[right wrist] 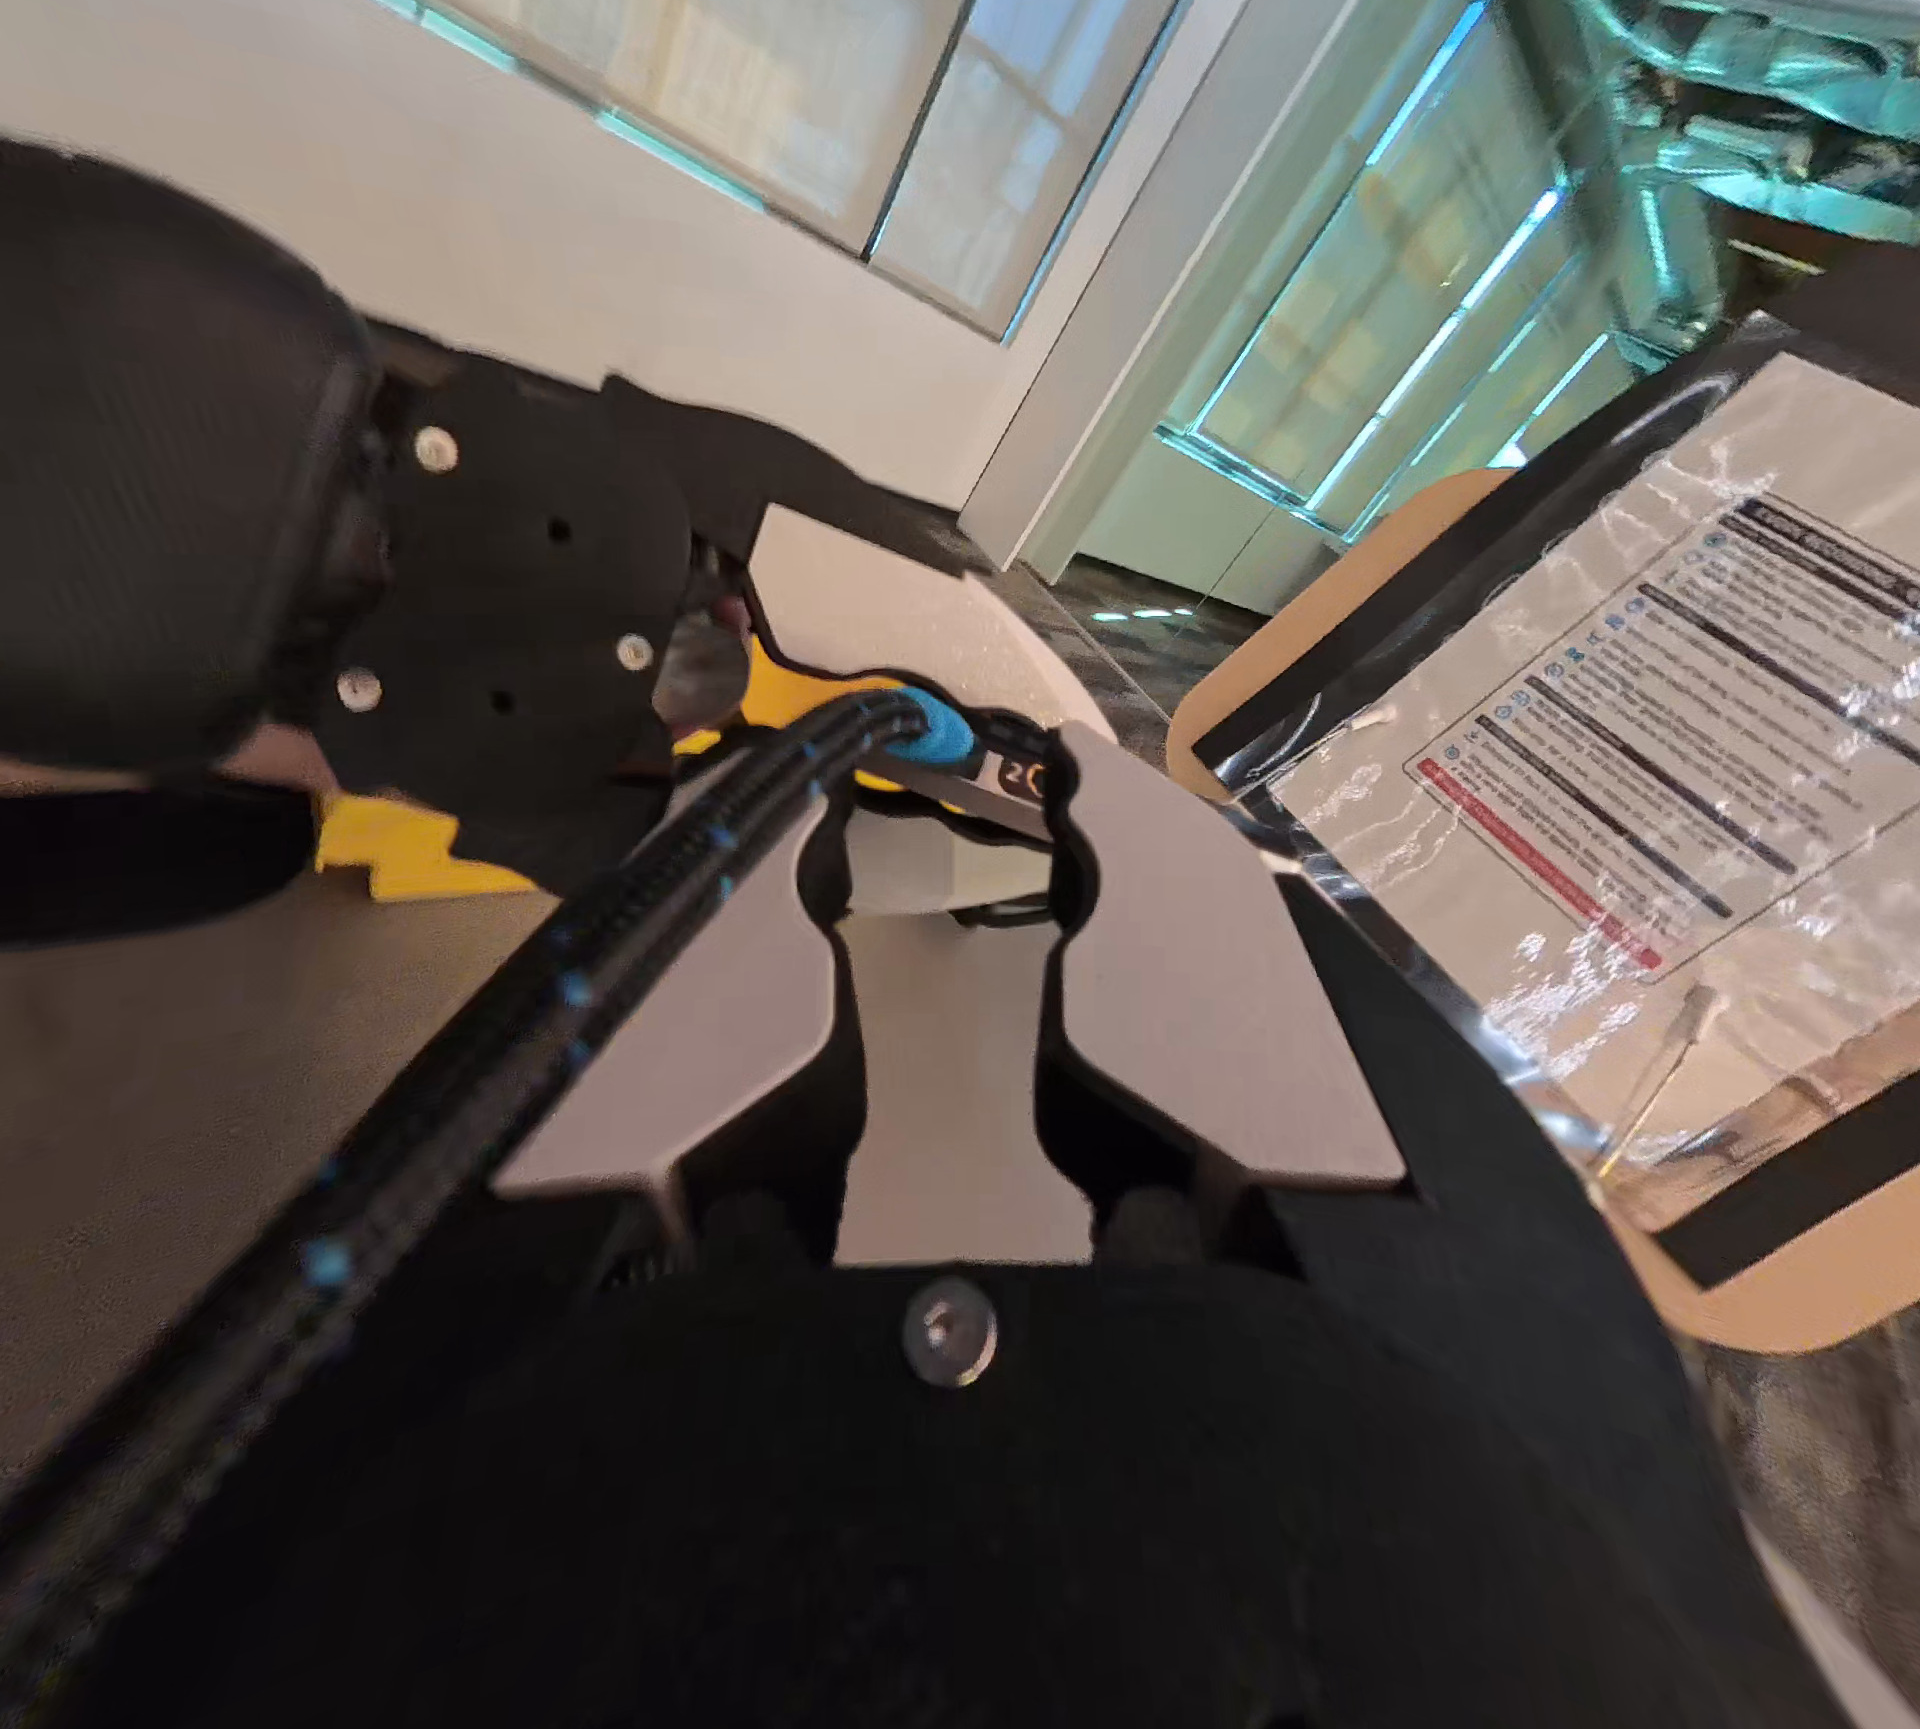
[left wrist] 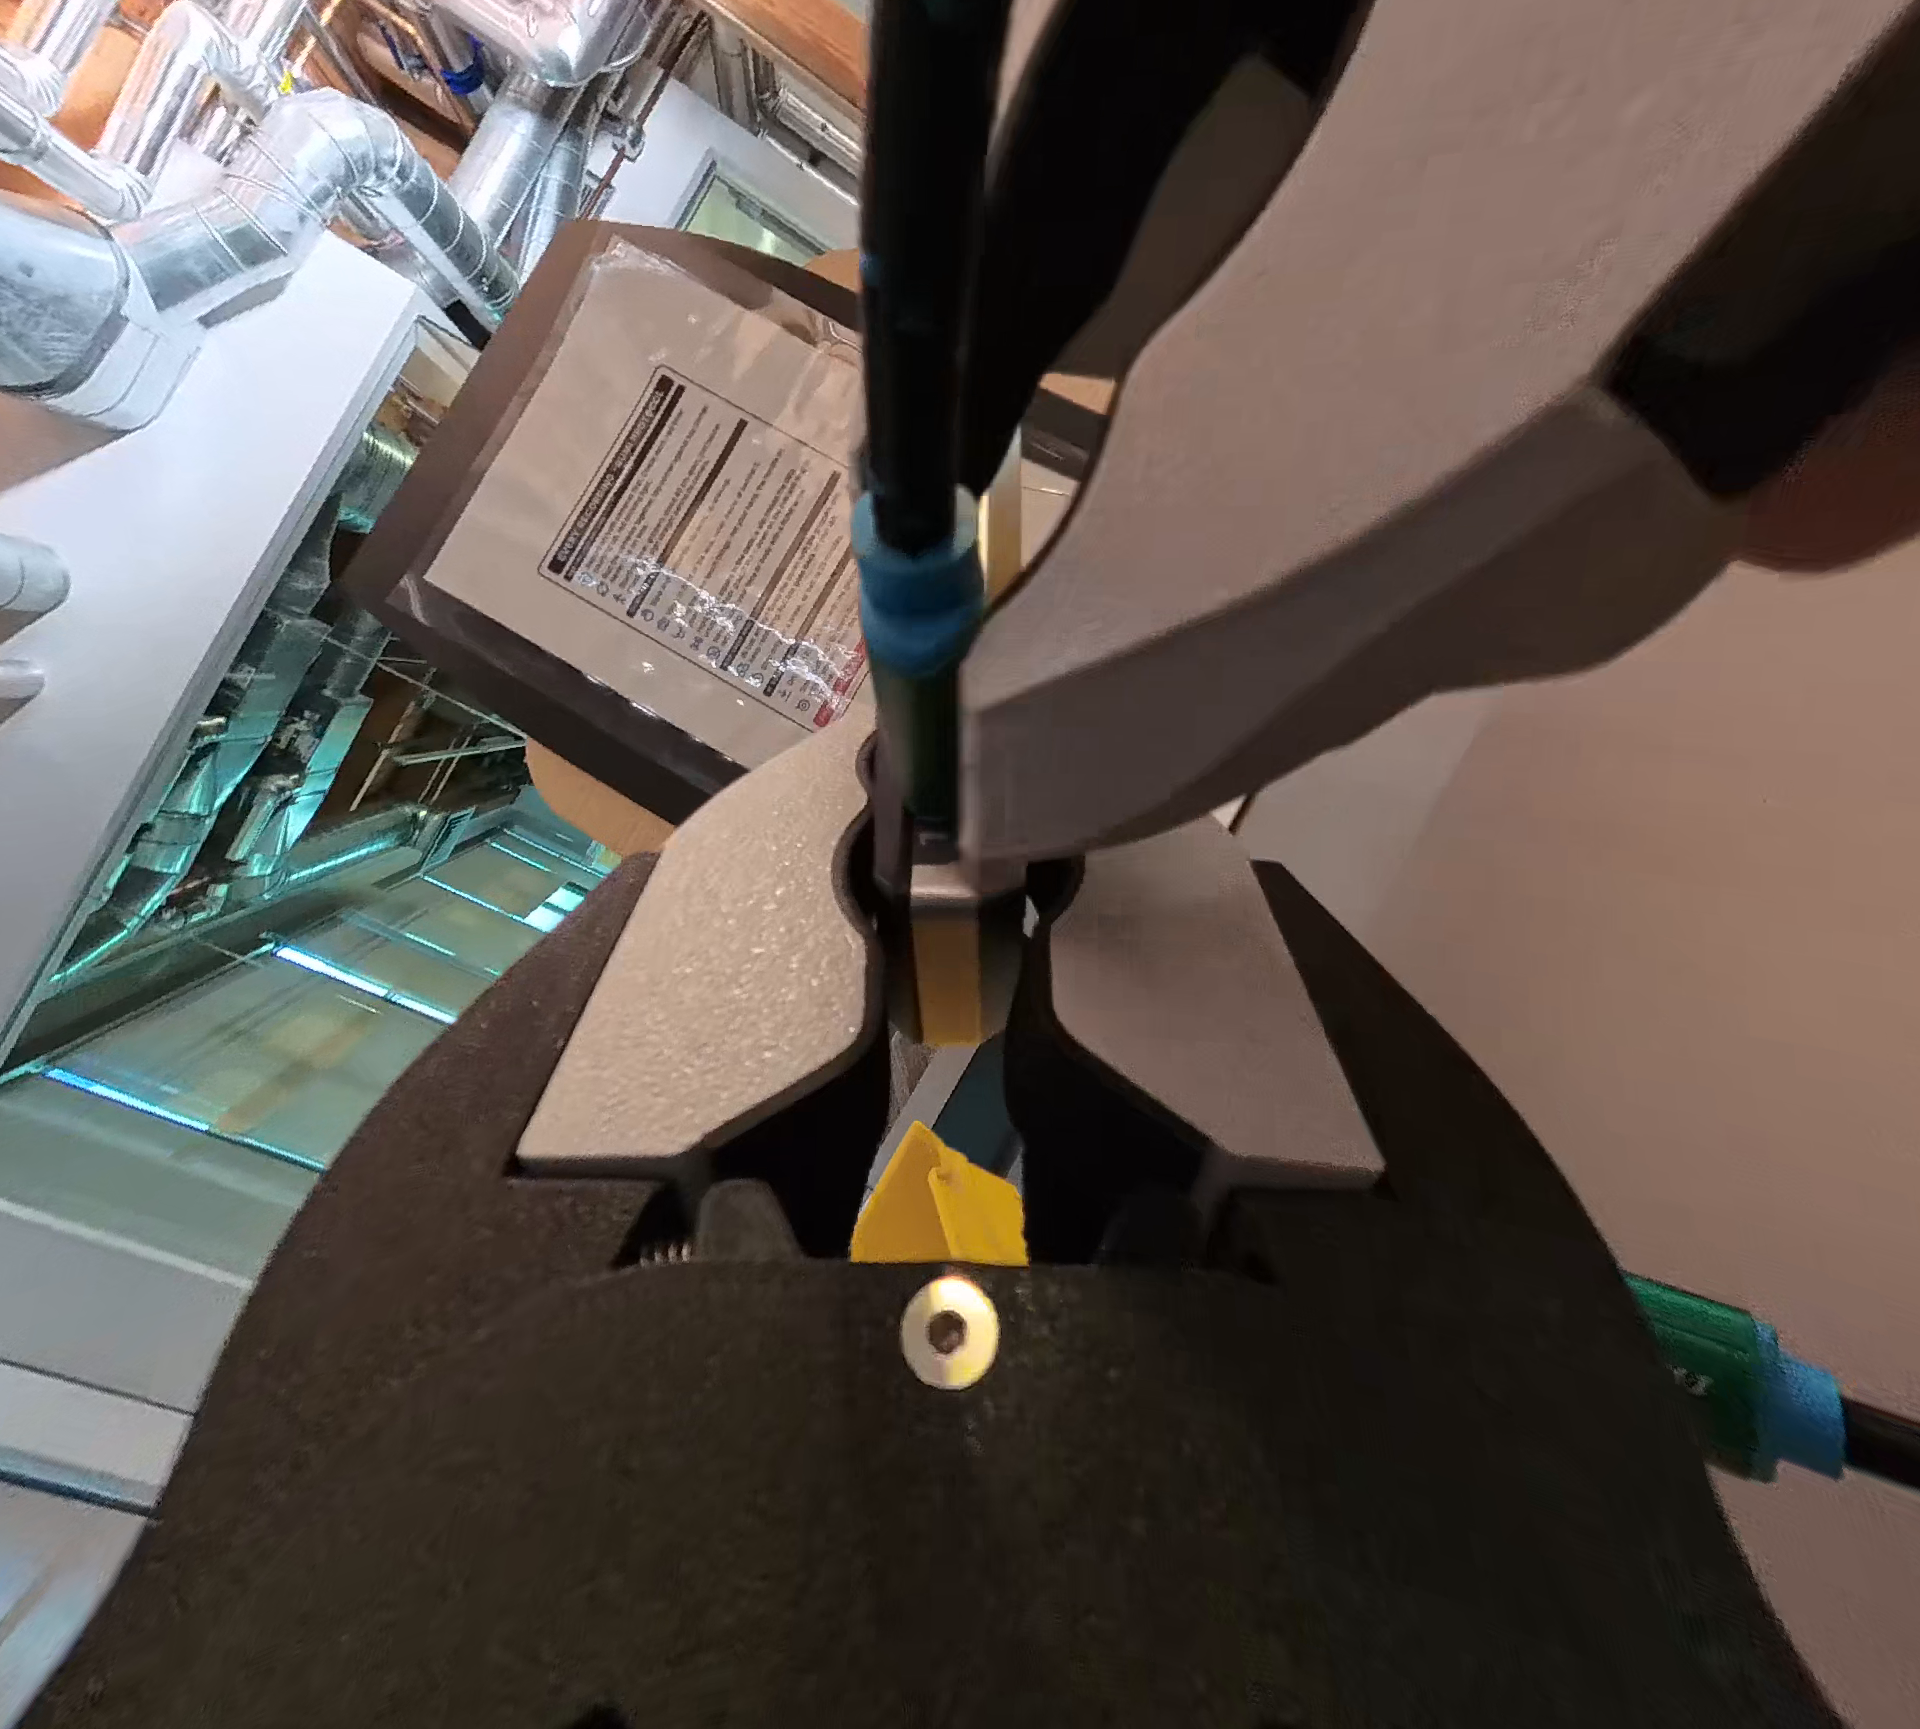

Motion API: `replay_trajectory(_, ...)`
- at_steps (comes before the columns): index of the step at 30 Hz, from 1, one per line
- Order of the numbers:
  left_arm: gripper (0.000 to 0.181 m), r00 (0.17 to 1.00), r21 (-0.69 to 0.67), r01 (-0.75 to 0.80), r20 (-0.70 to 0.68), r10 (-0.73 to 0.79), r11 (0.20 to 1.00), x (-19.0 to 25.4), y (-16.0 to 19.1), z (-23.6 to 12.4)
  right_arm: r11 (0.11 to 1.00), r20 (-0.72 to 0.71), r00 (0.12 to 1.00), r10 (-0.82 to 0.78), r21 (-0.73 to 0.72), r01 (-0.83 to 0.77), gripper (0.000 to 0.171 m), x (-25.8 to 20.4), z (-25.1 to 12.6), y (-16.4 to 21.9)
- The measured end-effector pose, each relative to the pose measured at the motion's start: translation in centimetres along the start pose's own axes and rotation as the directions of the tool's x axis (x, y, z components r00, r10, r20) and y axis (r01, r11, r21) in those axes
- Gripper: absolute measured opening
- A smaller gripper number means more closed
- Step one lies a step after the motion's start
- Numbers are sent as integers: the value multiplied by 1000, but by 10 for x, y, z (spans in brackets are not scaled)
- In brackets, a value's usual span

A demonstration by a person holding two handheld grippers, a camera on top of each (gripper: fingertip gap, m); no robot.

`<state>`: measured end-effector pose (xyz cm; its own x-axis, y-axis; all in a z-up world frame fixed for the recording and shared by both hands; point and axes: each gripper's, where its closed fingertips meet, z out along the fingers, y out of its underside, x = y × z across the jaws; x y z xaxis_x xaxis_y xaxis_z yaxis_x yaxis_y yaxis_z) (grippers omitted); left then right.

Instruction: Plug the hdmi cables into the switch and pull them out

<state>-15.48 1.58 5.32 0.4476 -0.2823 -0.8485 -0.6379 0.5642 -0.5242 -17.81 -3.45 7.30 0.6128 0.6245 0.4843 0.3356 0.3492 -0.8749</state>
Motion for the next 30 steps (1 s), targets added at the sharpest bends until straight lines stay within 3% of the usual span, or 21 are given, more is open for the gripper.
replay_trajectory(1,21,1000,-10,8,5,-8,1000,-1,2,1,999,-33,999,38,0,-38,32,1,2,0)
replay_trajectory(6,21,1000,-55,7,29,-5,998,-3,6,3,988,-64,986,155,8,-155,27,-3,7,3)
replay_trajectory(13,22,999,-112,-18,31,22,994,2,13,7,977,-140,968,210,54,-204,22,2,10,10)
replay_trajectory(16,21,996,-129,-72,36,78,989,2,13,7,984,-112,978,173,53,-168,22,3,7,11)
replay_trajectory(21,22,978,-161,-195,36,203,967,5,17,10,965,15,966,260,36,-260,22,6,5,19)
replay_trajectory(30,25,961,-178,-259,46,271,949,8,19,12,964,38,966,257,62,-259,22,7,5,23)
